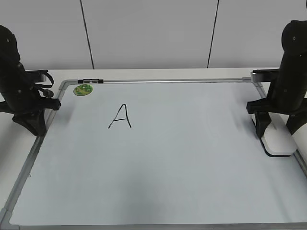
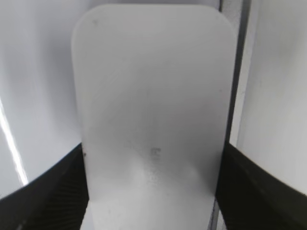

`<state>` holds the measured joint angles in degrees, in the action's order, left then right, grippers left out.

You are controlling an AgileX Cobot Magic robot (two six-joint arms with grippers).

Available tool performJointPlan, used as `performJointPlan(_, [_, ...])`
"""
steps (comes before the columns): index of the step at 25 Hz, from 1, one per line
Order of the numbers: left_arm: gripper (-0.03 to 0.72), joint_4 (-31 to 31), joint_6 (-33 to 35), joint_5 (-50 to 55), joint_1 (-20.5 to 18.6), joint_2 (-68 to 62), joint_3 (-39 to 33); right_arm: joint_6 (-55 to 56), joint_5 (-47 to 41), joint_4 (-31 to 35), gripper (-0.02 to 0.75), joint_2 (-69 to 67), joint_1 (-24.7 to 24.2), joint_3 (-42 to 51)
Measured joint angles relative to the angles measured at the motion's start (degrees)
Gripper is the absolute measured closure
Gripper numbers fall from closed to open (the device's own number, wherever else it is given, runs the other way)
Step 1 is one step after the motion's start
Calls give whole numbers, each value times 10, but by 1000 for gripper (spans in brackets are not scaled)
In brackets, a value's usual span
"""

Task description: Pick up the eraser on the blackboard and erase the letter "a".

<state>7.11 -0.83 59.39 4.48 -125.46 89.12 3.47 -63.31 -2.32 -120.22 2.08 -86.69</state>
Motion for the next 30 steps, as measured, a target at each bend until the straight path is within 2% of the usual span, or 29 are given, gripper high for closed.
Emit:
performJointPlan(4, [660,0,1,-1,0,0,0,0,0,0,173,-1,0,0])
performJointPlan(9, [660,0,1,-1,0,0,0,-1,-4,1,104,-3,0,-13])
performJointPlan(15, [660,0,1,-1,0,0,0,-1,-50,1,99,-4,0,-70])
performJointPlan(22, [655,0,1,-1,0,0,0,-1,-59,1,120,-3,0,-96])
performJointPlan(26, [588,-6,8,4,0,1,3,-1,-61,1,130,8,0,-96])
performJointPlan(30, [435,-24,2,35,0,5,24,-1,-62,1,141,22,0,-97])
